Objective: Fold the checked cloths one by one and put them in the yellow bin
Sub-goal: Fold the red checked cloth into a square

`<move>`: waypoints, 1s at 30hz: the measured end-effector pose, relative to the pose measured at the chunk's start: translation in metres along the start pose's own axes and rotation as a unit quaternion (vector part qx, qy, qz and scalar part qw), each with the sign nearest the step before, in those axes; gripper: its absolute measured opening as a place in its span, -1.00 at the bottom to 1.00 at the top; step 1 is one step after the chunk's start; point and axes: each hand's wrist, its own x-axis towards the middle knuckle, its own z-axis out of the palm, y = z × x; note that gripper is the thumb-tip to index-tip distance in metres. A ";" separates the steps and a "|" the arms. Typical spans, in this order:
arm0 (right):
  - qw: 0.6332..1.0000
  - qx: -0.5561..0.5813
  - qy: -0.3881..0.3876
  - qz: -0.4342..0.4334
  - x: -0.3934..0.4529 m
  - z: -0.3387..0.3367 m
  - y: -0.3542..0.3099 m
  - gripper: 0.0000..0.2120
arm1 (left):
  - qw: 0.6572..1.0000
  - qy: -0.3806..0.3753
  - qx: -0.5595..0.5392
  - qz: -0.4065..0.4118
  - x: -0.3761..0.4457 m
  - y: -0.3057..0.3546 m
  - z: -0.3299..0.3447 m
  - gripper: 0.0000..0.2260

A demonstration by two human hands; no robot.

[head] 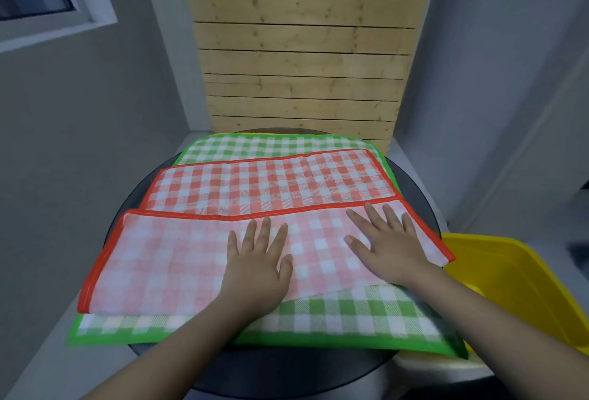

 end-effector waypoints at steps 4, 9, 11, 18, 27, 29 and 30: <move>0.996 0.031 0.021 -0.082 -0.004 -0.007 -0.037 -0.50 | 1.000 -0.004 -0.010 0.002 -0.001 0.000 -0.003 -0.29; 0.984 0.067 0.000 -0.167 -0.005 0.006 -0.088 -0.52 | 0.999 -0.003 -0.038 0.006 -0.002 -0.006 -0.007 -0.52; 0.986 0.043 -0.003 -0.162 -0.003 0.011 -0.087 -0.51 | 0.999 -0.002 -0.039 0.009 -0.008 -0.019 -0.007 -0.52; 0.986 0.022 -0.018 -0.161 -0.005 0.007 -0.088 -0.42 | 0.998 0.009 -0.041 -0.050 -0.033 -0.087 -0.011 -0.30; 0.987 0.040 0.013 -0.156 -0.004 0.006 -0.093 -0.44 | 0.998 0.004 -0.035 -0.061 -0.042 -0.107 -0.014 -0.27; 0.986 0.039 0.053 -0.156 0.001 0.004 -0.097 -0.47 | 0.997 0.005 -0.044 -0.062 -0.042 -0.104 -0.017 -0.28; 0.985 0.040 0.070 -0.155 0.005 0.003 -0.100 -0.51 | 0.996 0.016 -0.058 -0.066 -0.041 -0.101 -0.020 -0.32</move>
